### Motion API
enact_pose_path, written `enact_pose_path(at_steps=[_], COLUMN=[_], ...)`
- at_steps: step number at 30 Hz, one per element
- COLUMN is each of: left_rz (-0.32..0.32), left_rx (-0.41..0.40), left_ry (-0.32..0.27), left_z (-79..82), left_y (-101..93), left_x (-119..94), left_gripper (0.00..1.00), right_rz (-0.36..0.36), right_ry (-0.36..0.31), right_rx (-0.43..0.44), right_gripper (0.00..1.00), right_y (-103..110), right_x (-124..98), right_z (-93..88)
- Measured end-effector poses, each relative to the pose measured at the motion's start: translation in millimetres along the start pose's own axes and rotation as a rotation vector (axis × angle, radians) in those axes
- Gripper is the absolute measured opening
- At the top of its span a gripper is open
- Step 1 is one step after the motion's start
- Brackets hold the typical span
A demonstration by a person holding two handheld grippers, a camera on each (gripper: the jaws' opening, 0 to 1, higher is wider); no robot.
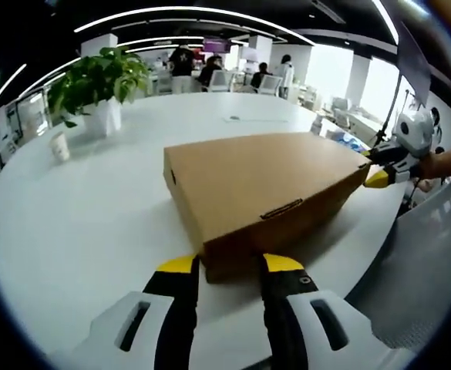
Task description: Operate the shoe box by opening the lid, removing the specified soft item, and placing it in the target area until the item is outside and the box remains undamaged.
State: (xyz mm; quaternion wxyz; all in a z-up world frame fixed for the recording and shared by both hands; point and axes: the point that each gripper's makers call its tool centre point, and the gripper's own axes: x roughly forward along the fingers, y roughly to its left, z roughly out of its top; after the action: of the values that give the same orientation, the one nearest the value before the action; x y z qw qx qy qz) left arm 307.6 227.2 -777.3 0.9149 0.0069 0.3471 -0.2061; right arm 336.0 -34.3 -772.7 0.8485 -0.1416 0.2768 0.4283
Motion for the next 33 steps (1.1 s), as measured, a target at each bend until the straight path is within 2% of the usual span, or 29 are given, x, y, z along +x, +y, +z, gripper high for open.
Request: enact_pose_path(at_steps=[5, 13, 15, 17, 24, 33], left_rz=[0.017, 0.01, 0.01, 0.022, 0.025, 0.03], left_rx=[0.026, 0.052, 0.059, 0.095, 0.082, 0.099], left_ry=[0.003, -0.012, -0.008, -0.004, -0.01, 0.016], left_z=[1.7, 8.4, 6.7, 4.6, 2.3, -2.4], left_y=[4.7, 1.5, 0.5, 1.8, 2.7, 4.9], left_x=[-3.5, -3.3, -0.9, 0.2, 1.9, 8.1], left_gripper=[0.31, 0.3, 0.29, 0.29, 0.28, 0.28], right_rz=[0.004, 0.005, 0.012, 0.007, -0.001, -0.008], right_ry=[-0.009, -0.046, -0.037, -0.031, -0.017, 0.005], right_rx=[-0.005, -0.027, -0.026, -0.023, -0.007, -0.019], right_gripper=[0.37, 0.36, 0.33, 0.33, 0.33, 0.31], right_y=[1.3, 3.1, 4.9, 5.5, 4.5, 4.2], right_x=[-2.3, -0.7, 1.0, 2.5, 4.3, 9.1], right_z=[1.2, 12.1, 11.5, 10.5, 7.9, 2.8])
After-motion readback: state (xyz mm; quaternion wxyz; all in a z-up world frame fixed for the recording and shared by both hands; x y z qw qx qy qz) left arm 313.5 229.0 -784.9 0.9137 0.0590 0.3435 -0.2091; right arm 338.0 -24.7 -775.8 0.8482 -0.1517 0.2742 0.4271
